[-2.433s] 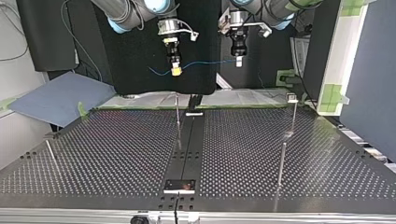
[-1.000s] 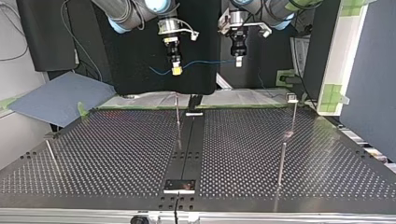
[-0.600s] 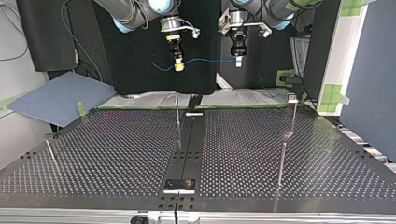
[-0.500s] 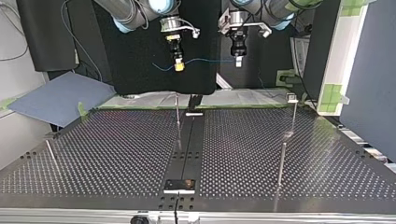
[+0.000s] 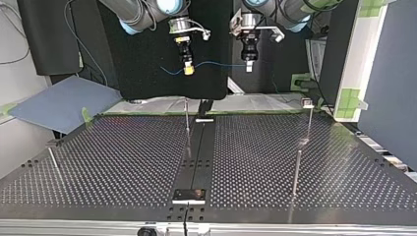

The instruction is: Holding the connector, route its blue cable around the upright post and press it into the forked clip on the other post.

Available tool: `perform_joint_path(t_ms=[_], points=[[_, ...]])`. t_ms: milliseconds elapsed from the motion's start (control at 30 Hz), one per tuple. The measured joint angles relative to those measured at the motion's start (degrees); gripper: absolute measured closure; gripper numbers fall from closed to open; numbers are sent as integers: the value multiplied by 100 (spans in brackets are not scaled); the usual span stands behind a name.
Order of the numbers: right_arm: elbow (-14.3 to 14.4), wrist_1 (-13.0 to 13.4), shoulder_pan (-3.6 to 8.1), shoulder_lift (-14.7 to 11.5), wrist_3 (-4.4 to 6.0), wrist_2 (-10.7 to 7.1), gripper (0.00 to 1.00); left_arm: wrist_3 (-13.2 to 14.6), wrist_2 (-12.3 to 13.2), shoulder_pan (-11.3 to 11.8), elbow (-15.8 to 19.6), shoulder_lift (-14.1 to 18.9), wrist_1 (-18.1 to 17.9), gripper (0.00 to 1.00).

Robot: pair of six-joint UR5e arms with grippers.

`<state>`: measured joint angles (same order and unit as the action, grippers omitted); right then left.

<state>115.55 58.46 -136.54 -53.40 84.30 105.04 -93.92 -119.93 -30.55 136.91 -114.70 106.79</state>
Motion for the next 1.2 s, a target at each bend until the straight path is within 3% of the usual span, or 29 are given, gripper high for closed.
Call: perform_joint_path(t_ms=[233,667,800,1033,1200], points=[[0,0,0,0,0,0,98,-3,303,3,0,-2,-7,100],[-28,-18,22,27,26,27,98,-57,341,59,59,13,-26,100],[-160,-55,26,48,160,159,98,-117,306,130,209,149,20,100],[-375,-127,50,-241,502,466,98,-145,285,174,256,318,88,100],[-393,-288,85,-495,758,362,98,-190,284,193,168,345,162,100]])
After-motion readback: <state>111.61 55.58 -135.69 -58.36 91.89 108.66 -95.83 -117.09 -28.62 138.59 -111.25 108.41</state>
